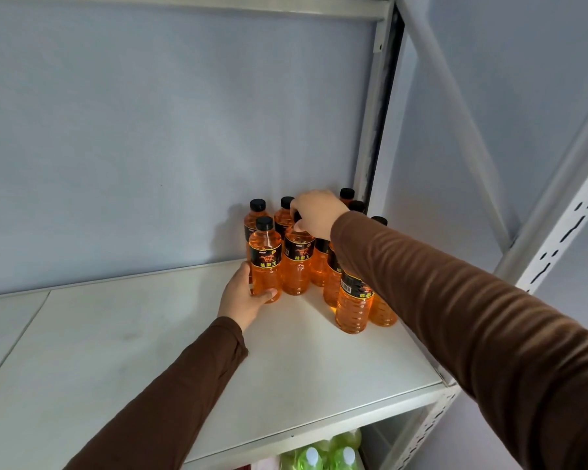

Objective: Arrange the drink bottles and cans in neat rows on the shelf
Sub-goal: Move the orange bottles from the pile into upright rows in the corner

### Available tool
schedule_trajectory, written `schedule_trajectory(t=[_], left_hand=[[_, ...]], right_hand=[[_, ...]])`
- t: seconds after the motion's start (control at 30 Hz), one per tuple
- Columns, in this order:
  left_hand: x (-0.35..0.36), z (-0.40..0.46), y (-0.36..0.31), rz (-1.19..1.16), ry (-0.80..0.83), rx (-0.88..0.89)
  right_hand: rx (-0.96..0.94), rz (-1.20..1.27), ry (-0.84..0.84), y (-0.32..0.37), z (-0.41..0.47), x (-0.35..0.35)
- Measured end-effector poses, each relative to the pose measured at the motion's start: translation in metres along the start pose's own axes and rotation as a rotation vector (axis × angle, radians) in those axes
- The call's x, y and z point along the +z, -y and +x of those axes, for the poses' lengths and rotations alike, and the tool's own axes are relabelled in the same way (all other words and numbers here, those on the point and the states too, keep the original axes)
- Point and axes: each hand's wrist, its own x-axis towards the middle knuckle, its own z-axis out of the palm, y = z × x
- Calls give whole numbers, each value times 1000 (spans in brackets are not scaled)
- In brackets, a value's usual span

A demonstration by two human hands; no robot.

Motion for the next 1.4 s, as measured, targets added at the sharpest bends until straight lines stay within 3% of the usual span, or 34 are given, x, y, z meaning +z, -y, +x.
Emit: schedule_trajectory(t=[0.27,0.47,0.57,0.9,1.4], left_hand=[[-17,-9,-10,102,15,8],[-70,-39,-17,374,-1,136],[-107,-59,-16,478,-42,193],[-242,-153,50,607,-140,59],[-507,-309,196,620,-246,-59]], right_hand=[[5,52,-95,-5,-11,4],[-112,174,-501,26,-37,10],[-196,253,-588,60,-52,18],[-374,387,-407,220,-70,53],[-500,557,-329,555,-92,28]])
